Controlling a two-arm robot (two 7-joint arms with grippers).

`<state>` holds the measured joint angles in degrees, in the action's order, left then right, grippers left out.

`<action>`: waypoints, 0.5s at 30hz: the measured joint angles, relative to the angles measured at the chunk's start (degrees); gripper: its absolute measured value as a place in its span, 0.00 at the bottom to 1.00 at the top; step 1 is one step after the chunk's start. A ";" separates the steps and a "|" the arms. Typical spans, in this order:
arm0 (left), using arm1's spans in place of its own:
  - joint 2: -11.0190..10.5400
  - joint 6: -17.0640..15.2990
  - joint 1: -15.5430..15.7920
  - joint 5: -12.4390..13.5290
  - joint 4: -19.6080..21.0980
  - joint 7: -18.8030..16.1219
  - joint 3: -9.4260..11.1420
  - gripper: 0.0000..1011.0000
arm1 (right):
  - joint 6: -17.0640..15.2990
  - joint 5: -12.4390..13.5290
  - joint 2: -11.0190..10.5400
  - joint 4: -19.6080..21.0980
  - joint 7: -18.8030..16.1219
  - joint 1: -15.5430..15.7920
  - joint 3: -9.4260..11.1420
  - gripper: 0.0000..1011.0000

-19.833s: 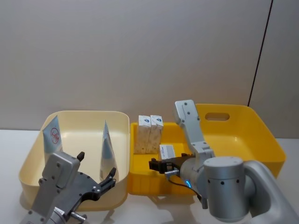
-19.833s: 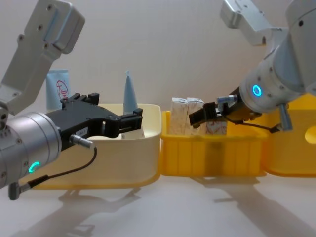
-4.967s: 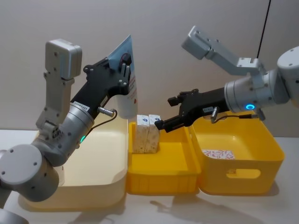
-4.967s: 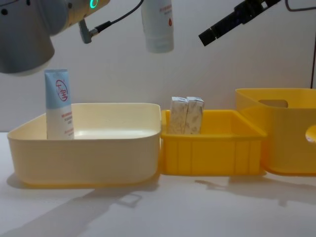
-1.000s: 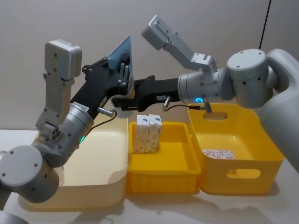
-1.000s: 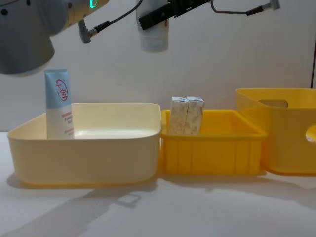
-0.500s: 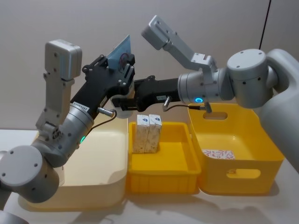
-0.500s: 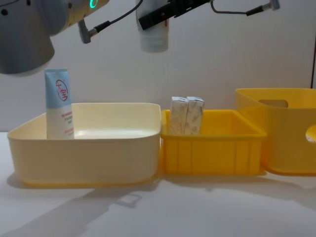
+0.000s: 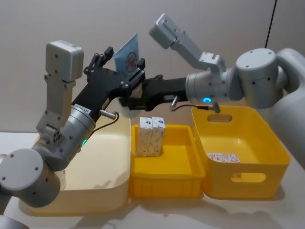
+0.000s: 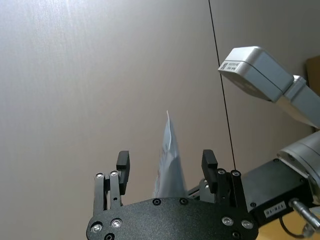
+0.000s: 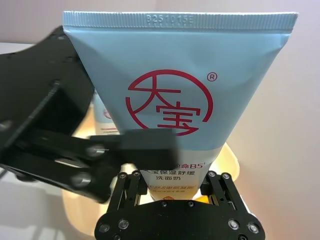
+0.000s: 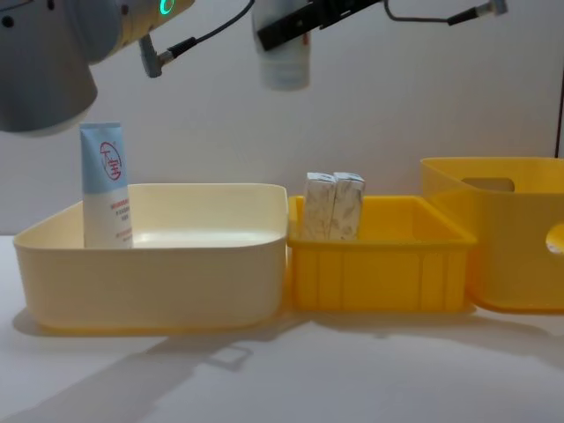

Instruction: Bimanual collaborative sorting of washing and personal care products

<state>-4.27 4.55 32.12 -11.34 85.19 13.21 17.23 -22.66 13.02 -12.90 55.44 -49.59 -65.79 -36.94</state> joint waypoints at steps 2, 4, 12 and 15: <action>0.00 0.00 0.00 0.00 0.00 0.00 0.00 0.89 | 0.00 -0.07 -0.29 0.07 0.41 -0.12 0.16 0.54; 0.00 0.00 0.00 0.00 0.00 0.00 0.00 0.95 | -0.07 -0.25 -0.80 0.21 1.05 -0.35 0.44 0.54; 0.00 0.00 0.00 0.00 0.00 0.00 0.00 0.99 | -1.31 -0.80 -2.48 0.93 4.61 -0.89 1.69 0.54; 0.00 0.00 0.00 0.00 0.00 0.00 0.00 0.99 | -2.00 -0.88 -2.99 1.18 6.22 -0.93 2.28 0.54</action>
<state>-4.27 4.56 32.13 -11.34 85.19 13.21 17.23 -24.66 12.13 -15.89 56.62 -43.37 -66.71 -34.66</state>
